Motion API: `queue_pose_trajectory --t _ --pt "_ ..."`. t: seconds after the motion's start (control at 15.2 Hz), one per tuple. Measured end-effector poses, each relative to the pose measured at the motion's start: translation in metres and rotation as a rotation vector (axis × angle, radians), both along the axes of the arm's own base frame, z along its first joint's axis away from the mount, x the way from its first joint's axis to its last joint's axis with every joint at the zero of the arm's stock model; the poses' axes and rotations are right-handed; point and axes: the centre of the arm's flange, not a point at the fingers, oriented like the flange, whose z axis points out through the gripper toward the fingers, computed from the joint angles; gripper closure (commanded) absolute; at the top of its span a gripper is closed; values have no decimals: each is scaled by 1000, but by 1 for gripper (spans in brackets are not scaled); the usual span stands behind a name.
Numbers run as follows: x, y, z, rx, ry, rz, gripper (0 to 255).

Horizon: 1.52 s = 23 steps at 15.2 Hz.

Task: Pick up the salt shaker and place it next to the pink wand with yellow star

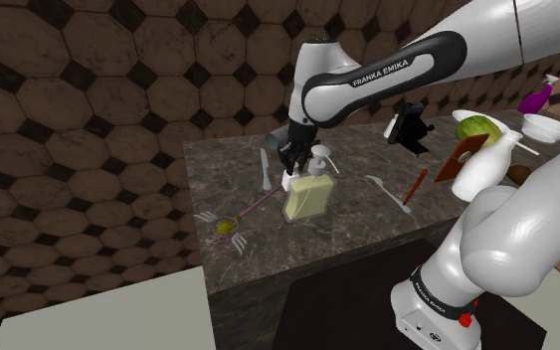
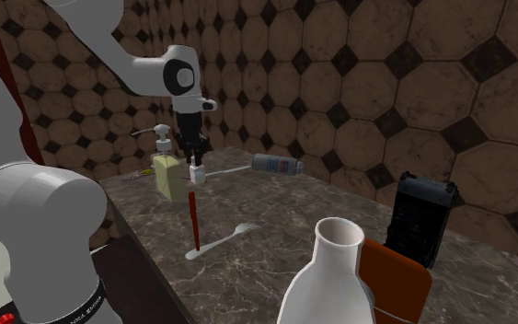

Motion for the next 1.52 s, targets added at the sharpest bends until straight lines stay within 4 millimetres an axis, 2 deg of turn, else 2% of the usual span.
queue_pose_trajectory --t 0.33,0.4,0.79,1.12,1.52 --pt "0 0 0 1 -3 0 255" --pt "1 0 0 1 -3 0 0" --pt "0 0 -3 -1 3 0 0" --pt "0 0 42 0 1 0 0" --pt "0 0 47 -1 3 0 0"
